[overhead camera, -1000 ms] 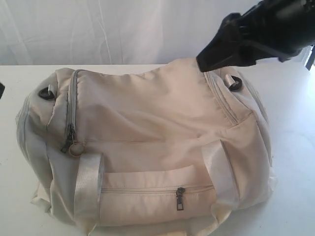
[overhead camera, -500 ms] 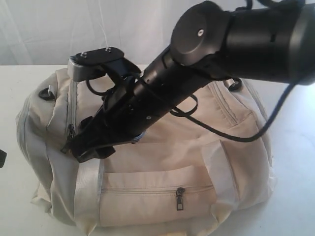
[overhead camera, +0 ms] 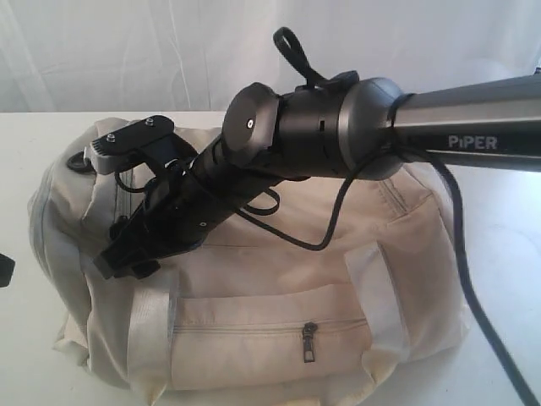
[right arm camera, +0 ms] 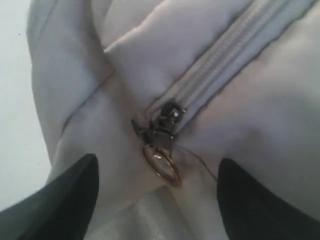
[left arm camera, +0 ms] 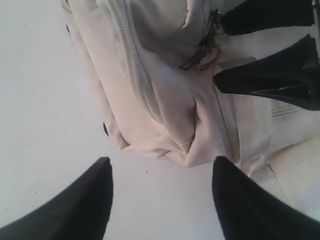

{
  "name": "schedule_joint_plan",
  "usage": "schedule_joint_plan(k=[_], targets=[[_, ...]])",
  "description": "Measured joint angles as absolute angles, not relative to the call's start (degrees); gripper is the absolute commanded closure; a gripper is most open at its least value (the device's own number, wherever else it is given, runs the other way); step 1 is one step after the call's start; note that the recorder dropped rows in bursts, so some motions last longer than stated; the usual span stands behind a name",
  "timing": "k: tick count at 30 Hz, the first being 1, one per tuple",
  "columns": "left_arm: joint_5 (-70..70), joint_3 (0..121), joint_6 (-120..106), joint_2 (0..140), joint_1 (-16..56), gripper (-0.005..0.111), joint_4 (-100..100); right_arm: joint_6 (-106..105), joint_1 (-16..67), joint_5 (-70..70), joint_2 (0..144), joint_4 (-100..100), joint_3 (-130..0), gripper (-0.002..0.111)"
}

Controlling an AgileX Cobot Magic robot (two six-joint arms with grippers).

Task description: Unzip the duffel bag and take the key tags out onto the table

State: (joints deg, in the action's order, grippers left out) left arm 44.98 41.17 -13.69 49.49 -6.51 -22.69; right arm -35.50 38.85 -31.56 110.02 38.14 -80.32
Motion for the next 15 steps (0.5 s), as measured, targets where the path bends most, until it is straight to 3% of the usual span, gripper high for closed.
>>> schedule_joint_plan(k=[9, 15], targets=[[44.90, 41.17, -13.69, 49.49, -6.51, 0.045, -22.83, -36.57, 41.37, -27.50, 111.57, 38.63, -80.32, 0.057], [44.72, 41.17, -13.69, 49.49, -6.51, 0.045, -22.83, -36.57, 41.37, -28.16, 111.57, 38.63, -80.32, 0.091]])
